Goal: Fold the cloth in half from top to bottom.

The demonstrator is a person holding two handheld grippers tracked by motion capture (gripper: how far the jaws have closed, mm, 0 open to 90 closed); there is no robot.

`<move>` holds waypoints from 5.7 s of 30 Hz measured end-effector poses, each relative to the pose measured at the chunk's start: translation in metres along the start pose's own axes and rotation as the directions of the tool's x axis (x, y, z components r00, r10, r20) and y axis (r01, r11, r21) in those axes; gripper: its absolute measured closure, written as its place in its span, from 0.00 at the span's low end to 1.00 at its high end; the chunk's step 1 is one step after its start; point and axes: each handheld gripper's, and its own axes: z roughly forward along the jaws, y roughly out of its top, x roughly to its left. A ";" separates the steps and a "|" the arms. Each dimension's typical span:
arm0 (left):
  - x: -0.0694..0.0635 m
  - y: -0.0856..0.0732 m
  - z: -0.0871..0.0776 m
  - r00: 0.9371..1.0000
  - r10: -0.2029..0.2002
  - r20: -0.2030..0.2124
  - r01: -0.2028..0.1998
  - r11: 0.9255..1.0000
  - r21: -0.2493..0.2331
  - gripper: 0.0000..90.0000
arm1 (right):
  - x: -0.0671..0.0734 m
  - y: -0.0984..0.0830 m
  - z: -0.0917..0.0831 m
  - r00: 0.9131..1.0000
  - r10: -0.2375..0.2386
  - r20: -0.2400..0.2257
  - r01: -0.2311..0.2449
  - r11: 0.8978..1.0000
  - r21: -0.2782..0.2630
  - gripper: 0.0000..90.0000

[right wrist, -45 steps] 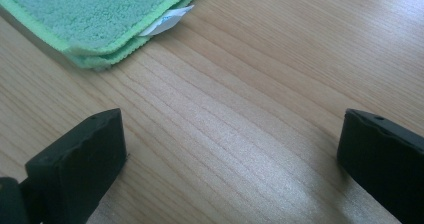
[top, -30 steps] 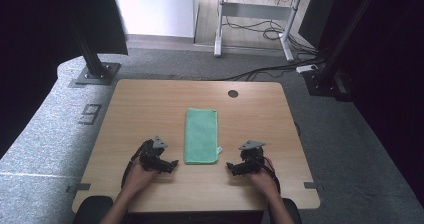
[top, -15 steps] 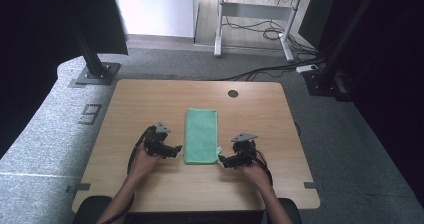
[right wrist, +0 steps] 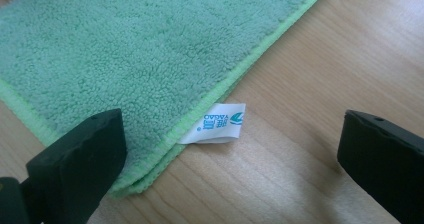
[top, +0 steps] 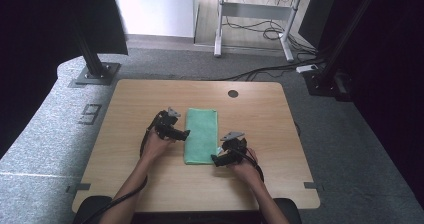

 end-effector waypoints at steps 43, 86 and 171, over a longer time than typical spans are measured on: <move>-0.035 -0.063 -0.026 0.998 -0.004 0.059 0.003 1.000 0.018 0.02 | 0.037 -0.017 -0.036 0.989 -0.066 -0.131 0.073 0.996 0.045 0.08; -0.035 -0.064 -0.026 0.998 -0.013 0.054 0.012 1.000 0.019 0.02 | -0.041 0.087 0.047 0.999 -0.014 -0.050 0.015 1.000 0.008 0.54; -0.033 -0.062 -0.029 0.995 0.016 0.094 -0.021 0.998 0.051 0.02 | 0.050 -0.021 -0.042 0.943 -0.174 -0.285 0.170 0.985 -0.038 0.90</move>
